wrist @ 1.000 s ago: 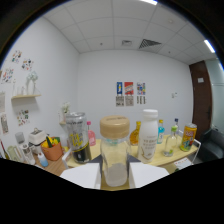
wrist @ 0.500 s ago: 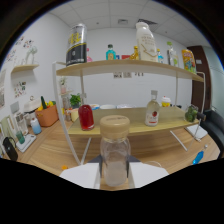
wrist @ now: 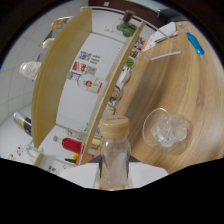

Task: Make me a cup of Mount Fuji.

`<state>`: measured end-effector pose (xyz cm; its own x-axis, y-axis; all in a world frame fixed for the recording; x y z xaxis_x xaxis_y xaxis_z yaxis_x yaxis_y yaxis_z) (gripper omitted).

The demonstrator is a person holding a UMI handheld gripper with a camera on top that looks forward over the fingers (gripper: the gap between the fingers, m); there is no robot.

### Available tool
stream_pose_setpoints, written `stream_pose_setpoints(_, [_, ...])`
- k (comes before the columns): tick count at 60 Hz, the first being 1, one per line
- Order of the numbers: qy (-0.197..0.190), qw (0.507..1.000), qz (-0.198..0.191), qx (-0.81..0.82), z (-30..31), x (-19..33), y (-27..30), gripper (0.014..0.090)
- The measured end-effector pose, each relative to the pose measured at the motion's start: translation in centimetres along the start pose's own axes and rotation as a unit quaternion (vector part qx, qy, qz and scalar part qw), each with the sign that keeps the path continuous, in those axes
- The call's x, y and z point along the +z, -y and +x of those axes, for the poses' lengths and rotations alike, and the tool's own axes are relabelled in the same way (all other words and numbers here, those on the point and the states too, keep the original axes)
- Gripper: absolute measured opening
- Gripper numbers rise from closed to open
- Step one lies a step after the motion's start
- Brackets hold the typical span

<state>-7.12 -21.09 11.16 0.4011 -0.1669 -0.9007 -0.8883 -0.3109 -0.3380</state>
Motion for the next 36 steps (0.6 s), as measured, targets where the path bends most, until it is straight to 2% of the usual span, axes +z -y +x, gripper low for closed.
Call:
stream_pose_setpoints(21, [0.078, 0.953, -0.008, 0.294, -1.4, 0.3, 0.5, 0.0368])
stream_pose_setpoints(36, [0.088, 0.942, -0.004, 0.325, -1.6, 0.0, 0.9, 0.0370])
